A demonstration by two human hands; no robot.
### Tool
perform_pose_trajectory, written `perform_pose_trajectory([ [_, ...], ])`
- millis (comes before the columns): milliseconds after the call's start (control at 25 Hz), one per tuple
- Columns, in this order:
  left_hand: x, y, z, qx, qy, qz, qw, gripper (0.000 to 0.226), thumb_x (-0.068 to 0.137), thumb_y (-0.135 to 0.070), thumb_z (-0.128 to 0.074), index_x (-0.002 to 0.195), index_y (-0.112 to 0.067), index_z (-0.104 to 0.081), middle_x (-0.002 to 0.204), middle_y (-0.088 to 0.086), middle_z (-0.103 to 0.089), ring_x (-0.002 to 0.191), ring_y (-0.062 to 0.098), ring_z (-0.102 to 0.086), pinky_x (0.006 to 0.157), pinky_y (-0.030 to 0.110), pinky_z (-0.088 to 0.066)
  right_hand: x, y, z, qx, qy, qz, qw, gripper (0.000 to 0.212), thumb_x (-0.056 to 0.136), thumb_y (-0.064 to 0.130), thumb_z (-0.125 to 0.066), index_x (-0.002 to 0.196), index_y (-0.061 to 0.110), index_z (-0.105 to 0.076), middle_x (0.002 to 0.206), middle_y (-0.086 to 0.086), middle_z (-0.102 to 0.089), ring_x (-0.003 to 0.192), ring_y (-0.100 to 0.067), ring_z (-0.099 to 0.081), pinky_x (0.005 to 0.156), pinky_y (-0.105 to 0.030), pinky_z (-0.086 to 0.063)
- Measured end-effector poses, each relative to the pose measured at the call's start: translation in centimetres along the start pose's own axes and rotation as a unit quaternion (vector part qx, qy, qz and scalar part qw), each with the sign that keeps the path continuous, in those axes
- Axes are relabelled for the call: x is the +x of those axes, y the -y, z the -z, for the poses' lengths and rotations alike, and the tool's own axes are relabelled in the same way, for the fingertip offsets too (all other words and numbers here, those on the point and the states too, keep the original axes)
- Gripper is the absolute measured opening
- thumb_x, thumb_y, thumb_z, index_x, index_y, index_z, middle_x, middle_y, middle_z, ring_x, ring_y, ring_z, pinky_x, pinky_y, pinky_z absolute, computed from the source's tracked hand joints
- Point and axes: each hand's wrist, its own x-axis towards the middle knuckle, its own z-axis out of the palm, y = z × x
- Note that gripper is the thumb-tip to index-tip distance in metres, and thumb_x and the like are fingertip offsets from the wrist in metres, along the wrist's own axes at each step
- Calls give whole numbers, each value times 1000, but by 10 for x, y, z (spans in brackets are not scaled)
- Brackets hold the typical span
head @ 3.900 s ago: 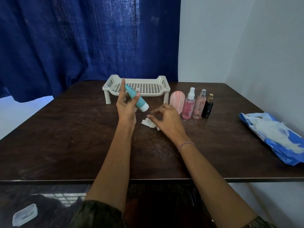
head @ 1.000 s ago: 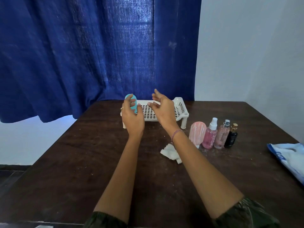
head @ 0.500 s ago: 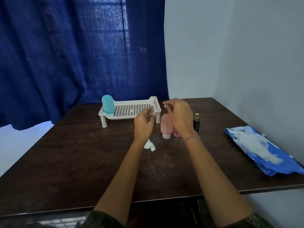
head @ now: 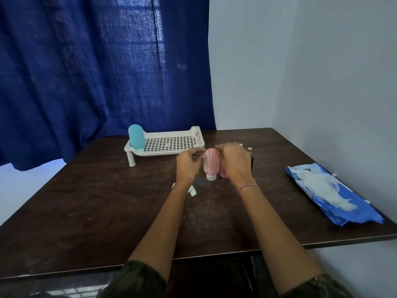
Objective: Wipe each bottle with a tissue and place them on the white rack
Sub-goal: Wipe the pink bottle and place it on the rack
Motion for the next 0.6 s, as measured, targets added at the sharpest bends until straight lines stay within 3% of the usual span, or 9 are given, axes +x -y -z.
perform_pose_trajectory([
  [320, 6, 8, 17, -40, -37, 15, 998, 23, 82, 1, -67, 103, -9, -71, 96, 1, -72, 84, 5, -65, 84, 19, -53, 4, 10, -21, 112, -72, -18, 991, 26, 88, 13, -61, 111, 23, -67, 106, 0, -70, 93, -15, -63, 77, -28, -51],
  [480, 14, 23, 45, -44, -38, 28, 998, 27, 82, 0, -68, 108, -9, -69, 98, 0, -69, 83, 1, -62, 74, 9, -49, 12, 30, -45, 190, -75, -19, 979, 26, 85, 16, -66, 110, 21, -68, 107, 0, -69, 94, -14, -63, 78, -29, -54],
  [600, 14, 35, 58, -72, -39, 39, 996, 30, 81, -2, -70, 110, -9, -69, 101, 1, -70, 86, 5, -64, 78, 13, -51, 14, 40, -59, 233, -80, -13, 969, 26, 83, 16, -69, 108, 20, -69, 109, -1, -69, 96, -14, -64, 81, -25, -54],
])
